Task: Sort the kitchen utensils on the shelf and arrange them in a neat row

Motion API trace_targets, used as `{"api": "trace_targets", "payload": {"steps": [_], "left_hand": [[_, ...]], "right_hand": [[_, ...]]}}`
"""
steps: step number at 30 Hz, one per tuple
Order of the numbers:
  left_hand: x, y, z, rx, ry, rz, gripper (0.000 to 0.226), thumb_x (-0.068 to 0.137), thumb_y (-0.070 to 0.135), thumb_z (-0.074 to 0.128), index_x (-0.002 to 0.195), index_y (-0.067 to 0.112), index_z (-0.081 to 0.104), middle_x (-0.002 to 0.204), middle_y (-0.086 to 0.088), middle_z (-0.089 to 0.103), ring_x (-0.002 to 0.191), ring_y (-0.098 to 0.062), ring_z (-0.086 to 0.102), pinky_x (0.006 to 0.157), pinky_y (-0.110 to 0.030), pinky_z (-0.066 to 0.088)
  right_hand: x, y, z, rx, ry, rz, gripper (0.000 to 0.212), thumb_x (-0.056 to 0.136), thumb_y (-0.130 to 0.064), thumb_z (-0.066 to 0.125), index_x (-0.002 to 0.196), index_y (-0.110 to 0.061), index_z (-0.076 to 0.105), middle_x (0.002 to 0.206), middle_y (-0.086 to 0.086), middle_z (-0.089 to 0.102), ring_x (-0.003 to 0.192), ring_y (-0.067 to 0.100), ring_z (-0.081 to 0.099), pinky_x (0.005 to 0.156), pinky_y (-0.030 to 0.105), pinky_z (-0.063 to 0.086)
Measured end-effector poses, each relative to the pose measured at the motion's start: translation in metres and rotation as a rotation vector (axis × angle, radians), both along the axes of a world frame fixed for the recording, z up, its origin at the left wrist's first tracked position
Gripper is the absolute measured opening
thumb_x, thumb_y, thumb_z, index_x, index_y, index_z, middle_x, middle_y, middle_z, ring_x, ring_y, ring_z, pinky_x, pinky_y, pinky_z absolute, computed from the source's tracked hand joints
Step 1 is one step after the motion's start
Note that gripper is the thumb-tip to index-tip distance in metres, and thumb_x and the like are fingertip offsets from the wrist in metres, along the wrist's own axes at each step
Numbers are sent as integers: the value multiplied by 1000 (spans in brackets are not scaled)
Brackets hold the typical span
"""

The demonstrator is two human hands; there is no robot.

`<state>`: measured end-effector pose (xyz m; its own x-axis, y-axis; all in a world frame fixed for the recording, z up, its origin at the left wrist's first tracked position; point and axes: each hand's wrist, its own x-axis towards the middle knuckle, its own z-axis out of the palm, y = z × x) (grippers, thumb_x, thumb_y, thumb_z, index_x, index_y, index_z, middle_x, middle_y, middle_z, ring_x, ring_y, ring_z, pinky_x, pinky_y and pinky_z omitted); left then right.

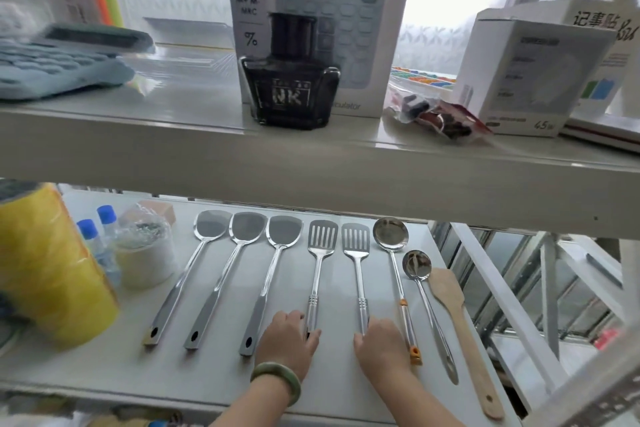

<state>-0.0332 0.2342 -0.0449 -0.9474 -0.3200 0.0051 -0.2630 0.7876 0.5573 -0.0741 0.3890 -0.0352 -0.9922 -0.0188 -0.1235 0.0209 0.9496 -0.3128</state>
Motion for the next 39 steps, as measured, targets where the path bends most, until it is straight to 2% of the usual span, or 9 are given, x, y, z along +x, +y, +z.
{"api": "trace_targets", "payload": {"steps": [3, 6, 8, 10, 13, 17, 19, 26, 39], "left_hand": [[4, -20, -3, -88, 128, 19, 39, 84, 38, 57, 118, 19, 56, 115, -5, 56, 109, -24, 53, 96, -34, 44], [5, -42, -5, -146, 198, 96, 38, 73, 28, 71, 108, 14, 64, 104, -11, 60, 99, -30, 57, 90, -38, 49], [7, -51, -3, -166, 165, 124, 41, 73, 27, 71, 111, 16, 62, 107, -11, 57, 101, -30, 53, 92, -39, 48], [9, -56, -2, -136, 91, 119, 44, 79, 30, 64, 121, 22, 55, 116, -9, 51, 110, -27, 47, 99, -36, 43], [9, -58, -1, -105, 12, 109, 43, 83, 31, 56, 126, 27, 49, 120, -6, 46, 114, -24, 44, 98, -32, 43], [9, -62, -1, -94, -55, 80, 43, 84, 30, 54, 127, 28, 48, 119, -6, 48, 111, -24, 49, 98, -32, 44], [9, -65, -2, -73, -73, 72, 45, 83, 27, 54, 127, 29, 48, 118, -8, 49, 109, -25, 51, 98, -32, 44], [8, -68, -1, -30, -105, 35, 50, 81, 21, 54, 129, 27, 47, 115, -12, 52, 107, -29, 53, 97, -32, 44], [-1, -68, -2, -3, -118, -33, 51, 82, 28, 57, 132, 27, 44, 115, -11, 52, 109, -29, 53, 99, -33, 43]], "right_hand": [[-1, 0, -1, 15, 11, 5, 33, 91, -30, 46, 111, -5, 54, 117, 13, 57, 109, 26, 55, 90, 30, 44], [2, -2, 0, 31, 94, -14, 52, 90, -41, 46, 130, -9, 39, 127, 11, 47, 116, 25, 48, 97, 32, 41], [5, -8, 0, 15, 160, 26, 63, 89, -43, 45, 141, -15, 25, 135, 11, 38, 123, 26, 38, 104, 33, 34], [9, -18, 0, -14, 187, 143, 63, 89, -41, 44, 144, -21, 21, 142, 11, 31, 131, 27, 28, 112, 35, 24], [17, -38, 1, -71, 145, 349, 58, 92, -39, 41, 144, -33, 17, 155, 6, 11, 143, 25, 6, 118, 38, 8], [22, -59, -9, -80, 76, 511, 49, 94, -35, 40, 141, -33, 28, 158, 6, -5, 145, 22, -10, 118, 36, 2], [23, -65, -14, -93, 19, 497, 46, 93, -32, 40, 139, -26, 35, 158, 10, -6, 145, 25, -9, 119, 35, 3], [26, -76, -18, -114, -18, 382, 46, 92, -12, 36, 137, -3, 30, 157, 16, -6, 145, 26, -3, 118, 31, 5], [28, -84, -18, -96, -35, 291, 54, 90, -14, 35, 143, -6, 23, 157, 14, -8, 145, 25, -4, 118, 30, 2]]}}
